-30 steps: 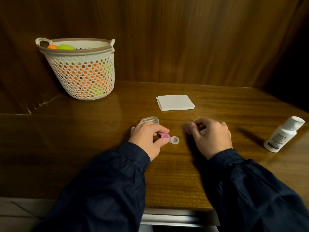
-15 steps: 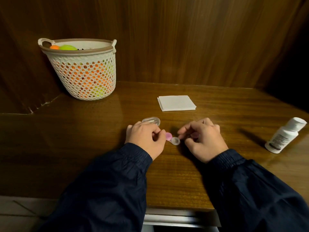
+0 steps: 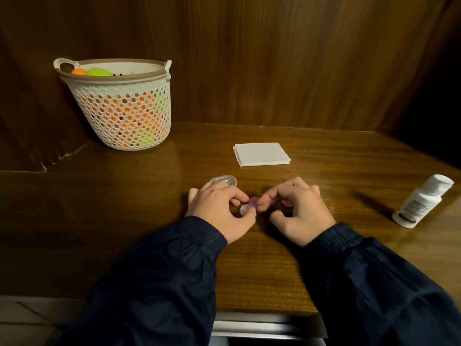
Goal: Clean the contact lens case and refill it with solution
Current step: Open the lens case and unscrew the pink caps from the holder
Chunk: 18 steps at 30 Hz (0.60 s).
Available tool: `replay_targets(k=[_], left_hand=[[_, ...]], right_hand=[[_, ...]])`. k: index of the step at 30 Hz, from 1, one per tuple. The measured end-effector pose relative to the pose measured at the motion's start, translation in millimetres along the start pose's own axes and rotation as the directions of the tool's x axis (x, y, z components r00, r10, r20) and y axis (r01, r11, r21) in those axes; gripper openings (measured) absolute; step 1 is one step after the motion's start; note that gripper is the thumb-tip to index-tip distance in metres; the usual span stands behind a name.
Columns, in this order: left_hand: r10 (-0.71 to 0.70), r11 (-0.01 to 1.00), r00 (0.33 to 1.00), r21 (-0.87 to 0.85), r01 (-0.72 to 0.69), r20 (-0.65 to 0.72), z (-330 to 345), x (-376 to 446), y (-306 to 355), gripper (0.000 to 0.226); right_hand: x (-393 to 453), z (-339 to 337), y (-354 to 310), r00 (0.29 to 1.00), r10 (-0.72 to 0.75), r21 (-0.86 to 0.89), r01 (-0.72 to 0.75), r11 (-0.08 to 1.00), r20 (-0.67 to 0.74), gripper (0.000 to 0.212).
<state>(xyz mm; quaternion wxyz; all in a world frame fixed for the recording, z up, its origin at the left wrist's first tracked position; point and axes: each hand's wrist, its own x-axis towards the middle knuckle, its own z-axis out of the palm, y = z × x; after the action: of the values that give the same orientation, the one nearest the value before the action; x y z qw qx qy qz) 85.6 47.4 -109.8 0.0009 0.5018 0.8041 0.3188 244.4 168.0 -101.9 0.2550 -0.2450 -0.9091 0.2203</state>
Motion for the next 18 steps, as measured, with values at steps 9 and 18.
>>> replay_targets(k=[9, 18], left_hand=[[0.074, 0.994, 0.996, 0.071, -0.078, 0.055, -0.8, -0.4, -2.0, 0.025], [0.038, 0.998, 0.999, 0.044, -0.039, 0.013, 0.5, 0.4, -6.3, 0.022]], right_hand=[[0.9, 6.3, 7.8, 0.999, 0.015, -0.176, -0.022, 0.984, -0.045, 0.030], [2.2, 6.8, 11.0, 0.999, 0.015, -0.249, -0.026, 0.968, -0.047, 0.035]])
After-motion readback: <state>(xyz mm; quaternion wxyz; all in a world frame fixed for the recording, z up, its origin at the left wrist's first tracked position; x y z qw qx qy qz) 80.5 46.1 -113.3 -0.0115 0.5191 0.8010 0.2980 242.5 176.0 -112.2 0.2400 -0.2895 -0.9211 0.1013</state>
